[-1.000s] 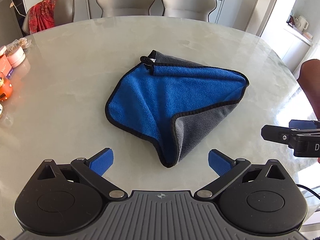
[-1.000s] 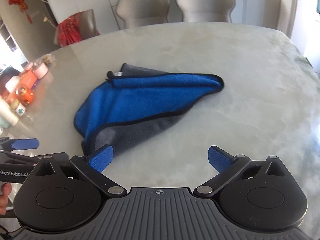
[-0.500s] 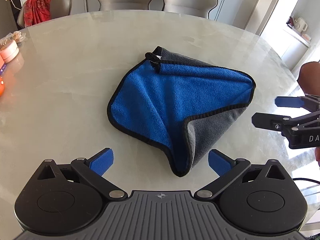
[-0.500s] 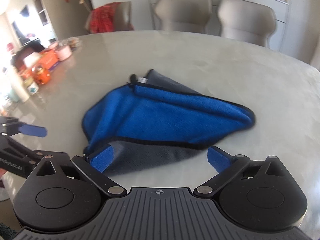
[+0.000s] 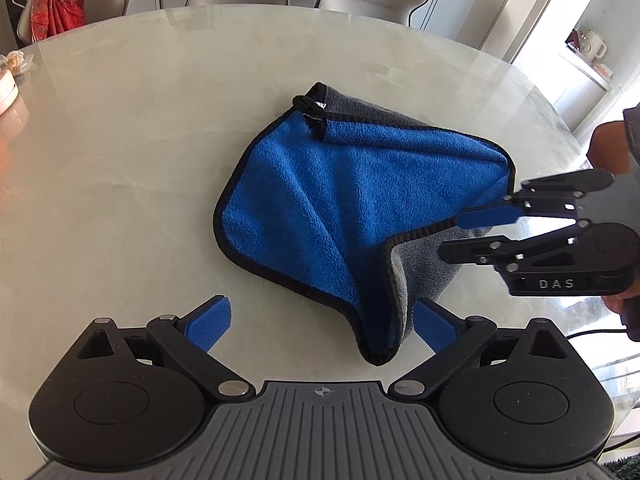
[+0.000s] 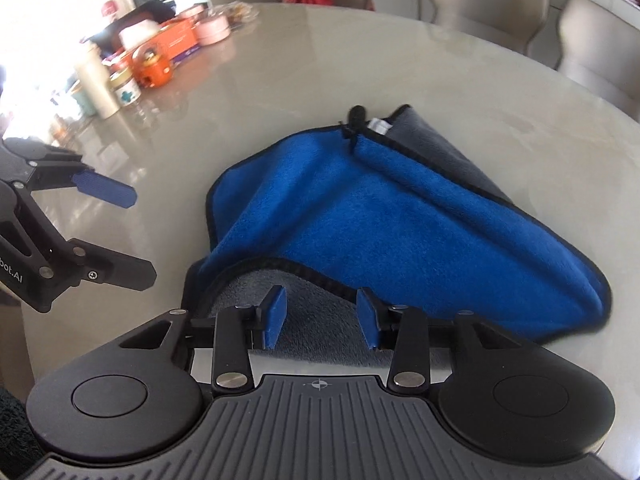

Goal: Fold towel
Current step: 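Grasp a towel corner with the right gripper while the left gripper grasps another corner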

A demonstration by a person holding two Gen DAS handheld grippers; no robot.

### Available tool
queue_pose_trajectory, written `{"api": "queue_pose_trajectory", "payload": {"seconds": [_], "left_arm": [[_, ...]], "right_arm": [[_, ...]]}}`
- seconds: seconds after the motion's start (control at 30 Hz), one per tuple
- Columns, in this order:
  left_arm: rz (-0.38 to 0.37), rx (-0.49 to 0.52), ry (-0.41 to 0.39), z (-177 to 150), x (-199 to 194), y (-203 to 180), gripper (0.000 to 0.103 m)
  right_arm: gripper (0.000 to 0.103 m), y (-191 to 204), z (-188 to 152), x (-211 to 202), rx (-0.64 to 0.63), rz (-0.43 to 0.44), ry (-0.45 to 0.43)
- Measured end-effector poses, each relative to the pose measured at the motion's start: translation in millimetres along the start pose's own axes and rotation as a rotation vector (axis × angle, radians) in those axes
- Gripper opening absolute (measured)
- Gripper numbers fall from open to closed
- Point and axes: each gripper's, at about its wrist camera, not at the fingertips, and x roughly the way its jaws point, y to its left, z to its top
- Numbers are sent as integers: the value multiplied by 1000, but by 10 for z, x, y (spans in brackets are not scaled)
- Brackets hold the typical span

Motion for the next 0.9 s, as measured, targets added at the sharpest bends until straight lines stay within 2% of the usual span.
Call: {"api": "queue_pose_trajectory", "payload": {"seconds": [0.17, 0.2, 0.27, 0.43, 0.47, 0.5, 0.53, 0.6, 0.7, 0.9], "left_arm": [[-21, -10, 19, -5, 33, 73, 100], [-19, -11, 20, -7, 38, 84, 100], [-16, -13, 25, -9, 52, 113, 100], [6, -13, 26, 7, 78, 157, 100], [7, -14, 27, 12, 82, 163, 100], [8, -14, 28, 20, 88, 173, 100], [10, -14, 29, 28, 98, 181, 100], [13, -15, 33, 46, 121, 199, 100], [14, -13, 35, 70, 143, 222, 100], [27, 18, 40, 112, 177, 233, 100]], "right_arm": [[42, -65, 53, 164, 3, -77, 30], [46, -86, 51, 181, 7, -93, 36], [55, -143, 16, 210, 28, -91, 60], [60, -149, -98, 266, 12, -96, 94], [56, -131, -121, 251, -1, -86, 90], [45, -114, -144, 236, -15, -75, 86], [40, -98, -168, 216, -28, -66, 82], [9, -117, -200, 156, -23, -55, 72], [9, -144, -299, 14, 17, -13, 62], [6, -179, -627, -332, 50, -48, 89]]}}
